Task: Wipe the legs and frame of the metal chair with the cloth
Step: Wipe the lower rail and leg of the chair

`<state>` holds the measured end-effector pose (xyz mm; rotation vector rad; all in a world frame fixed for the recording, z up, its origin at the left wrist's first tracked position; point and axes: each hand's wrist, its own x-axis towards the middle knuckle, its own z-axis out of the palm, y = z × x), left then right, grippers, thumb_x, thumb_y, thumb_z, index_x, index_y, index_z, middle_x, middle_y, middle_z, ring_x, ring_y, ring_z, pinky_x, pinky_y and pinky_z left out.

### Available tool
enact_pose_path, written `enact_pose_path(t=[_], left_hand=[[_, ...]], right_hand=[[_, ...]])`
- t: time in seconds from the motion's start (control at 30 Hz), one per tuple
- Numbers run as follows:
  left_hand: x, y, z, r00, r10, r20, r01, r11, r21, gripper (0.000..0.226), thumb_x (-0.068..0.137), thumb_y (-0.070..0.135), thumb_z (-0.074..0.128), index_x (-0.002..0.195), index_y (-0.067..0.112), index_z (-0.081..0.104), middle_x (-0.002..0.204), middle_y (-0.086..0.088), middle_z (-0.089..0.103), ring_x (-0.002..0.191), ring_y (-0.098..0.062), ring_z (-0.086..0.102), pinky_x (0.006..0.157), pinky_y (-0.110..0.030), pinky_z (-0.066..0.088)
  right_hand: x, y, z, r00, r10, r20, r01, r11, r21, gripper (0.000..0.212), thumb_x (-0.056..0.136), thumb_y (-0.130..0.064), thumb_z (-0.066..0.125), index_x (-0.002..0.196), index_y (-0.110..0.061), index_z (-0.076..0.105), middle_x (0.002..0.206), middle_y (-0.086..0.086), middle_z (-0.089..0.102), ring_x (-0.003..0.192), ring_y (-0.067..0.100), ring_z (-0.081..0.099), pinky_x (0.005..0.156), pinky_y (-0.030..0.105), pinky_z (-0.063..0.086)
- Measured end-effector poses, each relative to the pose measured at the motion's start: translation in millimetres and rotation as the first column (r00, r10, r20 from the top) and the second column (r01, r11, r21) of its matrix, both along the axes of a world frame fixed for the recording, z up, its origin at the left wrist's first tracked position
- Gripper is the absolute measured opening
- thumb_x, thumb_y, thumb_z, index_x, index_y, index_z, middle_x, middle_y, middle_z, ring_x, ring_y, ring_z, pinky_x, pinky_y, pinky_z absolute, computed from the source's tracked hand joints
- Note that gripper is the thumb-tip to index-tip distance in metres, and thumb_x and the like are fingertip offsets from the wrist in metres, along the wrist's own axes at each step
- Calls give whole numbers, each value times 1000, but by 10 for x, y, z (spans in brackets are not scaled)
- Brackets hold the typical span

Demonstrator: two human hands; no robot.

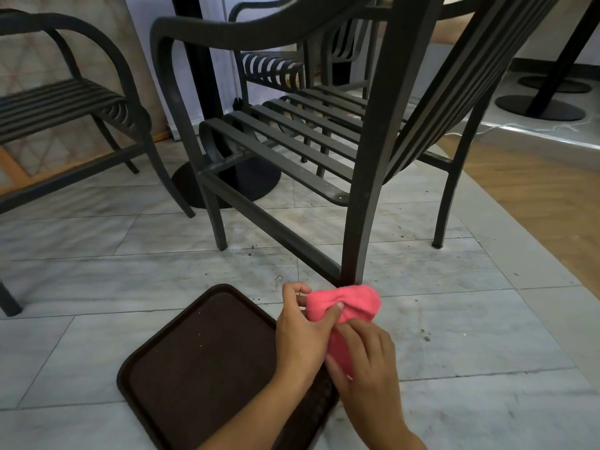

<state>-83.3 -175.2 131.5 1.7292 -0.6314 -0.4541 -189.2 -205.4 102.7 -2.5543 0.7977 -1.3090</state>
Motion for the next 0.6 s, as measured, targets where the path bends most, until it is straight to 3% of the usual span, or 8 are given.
enact_pose_path(t=[0.1, 0.2, 0.3, 0.37, 0.47, 0.53, 0.6], left_hand=[[-86, 69, 125, 992, 60, -111, -53, 997, 60, 31, 72, 40, 72, 87, 35, 45, 81, 10, 61, 71, -3, 60, 60, -21, 46], [-174, 167, 299, 977, 101, -190, -77, 989, 127, 25, 76, 42, 68, 83, 30, 48, 78, 6, 63, 72, -10, 62, 62, -29, 49], [-256, 263, 537, 962, 93, -256, -50, 984, 169, 25, 79, 45, 63, 77, 24, 50, 67, 6, 60, 60, -5, 56, 57, -26, 44], [-299, 323, 735, 960, 71, -270, -18, 981, 194, 27, 83, 45, 59, 71, 23, 51, 56, 8, 54, 48, 0, 49, 54, -23, 41], [-390, 439, 1064, 979, 29, -203, 25, 966, 258, 19, 89, 35, 55, 71, 28, 55, 59, 7, 59, 52, 3, 54, 53, -17, 39], [-474, 530, 1319, 990, -40, -134, 80, 948, 308, 14, 91, 34, 54, 78, 31, 59, 69, 9, 64, 63, 2, 58, 58, -18, 41], [-563, 615, 1595, 991, -133, -24, 133, 924, 359, 9, 91, 35, 52, 91, 36, 61, 85, 13, 65, 79, 0, 59, 70, -22, 47]], right_hand=[[-5, 116, 110, 993, -57, -107, 62, 997, 45, 50, 75, -35, 67, 113, -9, 47, 102, 18, 64, 101, 25, 48, 87, 39, 43], [-26, 239, 309, 985, -74, -157, 90, 991, 97, 68, 62, -23, 84, 115, -7, 45, 107, 20, 63, 104, 26, 47, 85, 40, 47], [-43, 313, 619, 976, -66, -207, 104, 979, 176, 75, 54, -12, 87, 116, -7, 46, 108, 17, 64, 97, 23, 55, 73, 34, 55], [-86, 316, 844, 960, -59, -275, 134, 956, 262, 75, 52, -15, 89, 115, -7, 50, 105, 12, 67, 83, 24, 65, 64, 31, 56], [-207, 303, 1153, 932, -47, -360, 197, 898, 393, 61, 68, -26, 81, 121, -9, 55, 111, 8, 66, 81, 24, 67, 64, 34, 56], [-314, 311, 1390, 904, -16, -428, 239, 848, 472, 57, 85, -33, 65, 135, -16, 44, 127, 4, 57, 96, 22, 62, 78, 34, 53], [-437, 322, 1672, 891, 8, -455, 240, 842, 484, 54, 90, -35, 56, 139, -22, 37, 133, 0, 52, 98, 21, 60, 80, 32, 50]])
